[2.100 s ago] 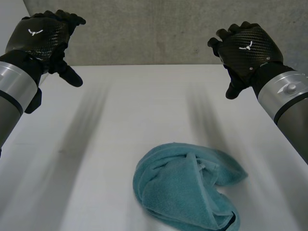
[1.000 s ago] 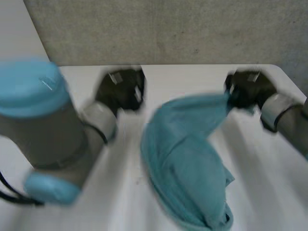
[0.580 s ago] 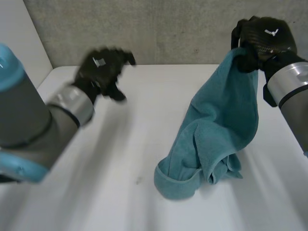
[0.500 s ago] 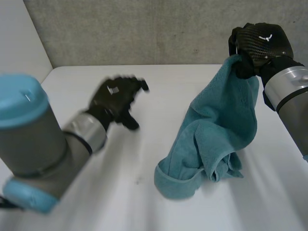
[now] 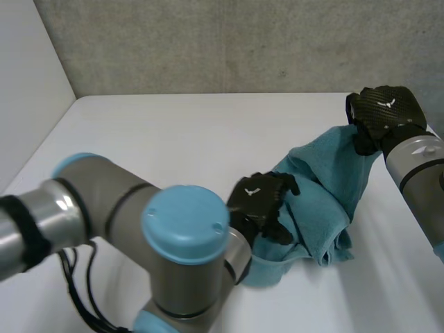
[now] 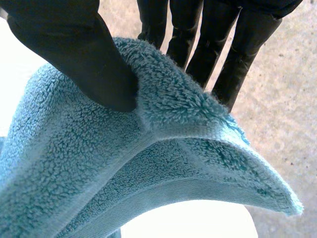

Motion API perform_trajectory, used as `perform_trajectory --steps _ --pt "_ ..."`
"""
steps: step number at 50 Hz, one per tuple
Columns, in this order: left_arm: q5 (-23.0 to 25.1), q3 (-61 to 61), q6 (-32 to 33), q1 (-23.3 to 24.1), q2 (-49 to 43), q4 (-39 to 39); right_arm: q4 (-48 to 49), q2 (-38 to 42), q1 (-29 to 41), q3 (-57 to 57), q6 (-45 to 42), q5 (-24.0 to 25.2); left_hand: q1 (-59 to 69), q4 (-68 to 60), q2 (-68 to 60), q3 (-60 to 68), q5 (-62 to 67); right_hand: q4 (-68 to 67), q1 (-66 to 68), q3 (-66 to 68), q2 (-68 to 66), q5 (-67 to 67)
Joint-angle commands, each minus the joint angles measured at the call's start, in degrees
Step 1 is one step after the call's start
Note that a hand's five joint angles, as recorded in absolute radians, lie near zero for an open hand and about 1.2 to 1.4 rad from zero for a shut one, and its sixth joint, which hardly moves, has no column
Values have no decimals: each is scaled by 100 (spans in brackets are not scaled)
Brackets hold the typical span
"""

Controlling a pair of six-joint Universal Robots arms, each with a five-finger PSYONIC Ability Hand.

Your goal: Fold the laundry

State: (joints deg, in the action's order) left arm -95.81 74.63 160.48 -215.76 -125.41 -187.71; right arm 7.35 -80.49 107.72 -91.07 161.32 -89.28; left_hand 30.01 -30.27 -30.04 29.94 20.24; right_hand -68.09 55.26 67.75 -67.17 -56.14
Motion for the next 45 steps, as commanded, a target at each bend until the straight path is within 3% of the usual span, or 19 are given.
perform_trajectory --steps 1,15,18,19,20,22,27,30,33,36,39,45 --pt "18 -616 1 227 -791 -29 38 -2 -181 -183 14 24 460 -433 -456 467 436 -1191 2474 1225 -1283 -1386" --pt "18 -1223 1 254 -1398 -539 117 15 -375 -201 14 95 560 -534 -557 567 537 -1191 2474 1225 -1283 -1386" --pt "27 -1363 1 254 -1548 -557 117 15 -366 -201 14 103 2135 -2109 -2132 2142 2112 -1191 2474 1225 -1283 -1386" --pt "27 -1364 1 254 -1548 -557 117 15 -366 -201 14 103 2142 -2115 -2138 2149 2118 -1191 2474 1225 -1283 -1386" --pt "10 -1425 1 245 -1592 -557 117 15 -366 -201 14 103 4273 -4247 -4270 4280 4250 -1191 2474 1225 -1283 -1386" --pt "10 -1425 1 245 -1592 -557 117 15 -366 -201 14 103 4978 -4951 -4974 4985 4954 -1191 2474 1225 -1283 -1386" --pt "10 -1259 141 219 -1207 -495 39 15 -401 -61 -21 103 4999 -4973 -4996 5006 4976 -1191 2474 1225 -1283 -1386" --pt "10 -855 483 105 -531 -442 -5 -2 -445 53 -56 103 4999 -4973 -4996 5006 4976 -1191 2474 1225 -1283 -1386" --pt "10 -477 861 -184 154 -372 -312 -90 -507 256 -249 200 4999 -4973 -4996 5006 4976 -1191 2474 1225 -1283 -1386" --pt "27 128 1457 -938 1417 -75 -918 -300 -533 607 -469 375 4999 -4973 -4996 5006 4976 -1191 2474 1225 -1283 -1386" --pt "80 323 1757 -1274 2009 216 -1611 -397 -577 940 -592 629 4999 -4973 -4996 5006 4976 -1191 2474 1225 -1283 -1386" --pt "887 403 2399 -2223 2934 910 -2343 -407 -542 1363 -549 1035 4999 -4973 -4996 5006 4976 -1191 2474 1225 -1283 -1386"
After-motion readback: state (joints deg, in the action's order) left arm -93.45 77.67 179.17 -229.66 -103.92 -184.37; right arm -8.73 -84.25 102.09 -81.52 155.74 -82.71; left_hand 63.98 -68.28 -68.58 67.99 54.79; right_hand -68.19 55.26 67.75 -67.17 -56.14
